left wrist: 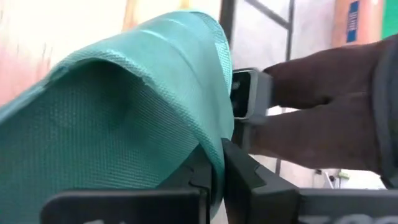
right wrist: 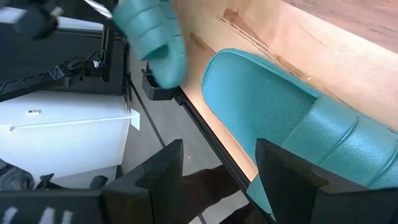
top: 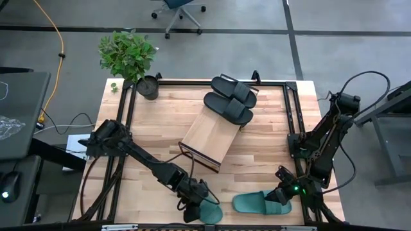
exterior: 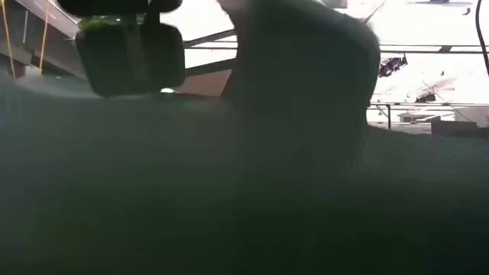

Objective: Pick and place slides into the shelf
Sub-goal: Put the left green slipper on the shelf

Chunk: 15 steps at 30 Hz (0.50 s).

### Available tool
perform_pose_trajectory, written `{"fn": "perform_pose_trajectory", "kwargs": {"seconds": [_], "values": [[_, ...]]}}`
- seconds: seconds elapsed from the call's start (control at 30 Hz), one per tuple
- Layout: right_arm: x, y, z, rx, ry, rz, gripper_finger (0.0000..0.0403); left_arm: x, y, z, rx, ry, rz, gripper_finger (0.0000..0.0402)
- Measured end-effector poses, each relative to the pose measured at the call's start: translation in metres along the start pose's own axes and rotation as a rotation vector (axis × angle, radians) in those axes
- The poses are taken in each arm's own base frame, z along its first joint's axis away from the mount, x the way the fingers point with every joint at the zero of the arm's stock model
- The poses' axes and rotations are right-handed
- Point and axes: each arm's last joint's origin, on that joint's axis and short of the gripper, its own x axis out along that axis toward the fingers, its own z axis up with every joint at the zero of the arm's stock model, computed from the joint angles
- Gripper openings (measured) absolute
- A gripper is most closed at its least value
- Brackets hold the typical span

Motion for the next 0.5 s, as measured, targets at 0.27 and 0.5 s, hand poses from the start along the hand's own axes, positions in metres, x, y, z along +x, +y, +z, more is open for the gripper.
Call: {"fn": "perform_pose_trajectory", "kwargs": {"seconds": [0.27, 0.5], "values": [[0.000, 0.000, 0.000, -0.001, -0.008, 0.002, 0.0193, -0.038, -0.017, 0.001, 0.060, 0.000, -0.065, 0.0004], [0.001, 0.000, 0.001, 0.001, -0.019, 0.004, 0.0193, -0.077, -0.029, -0.007, 0.116, 0.054, -0.100, 0.0004]]}}
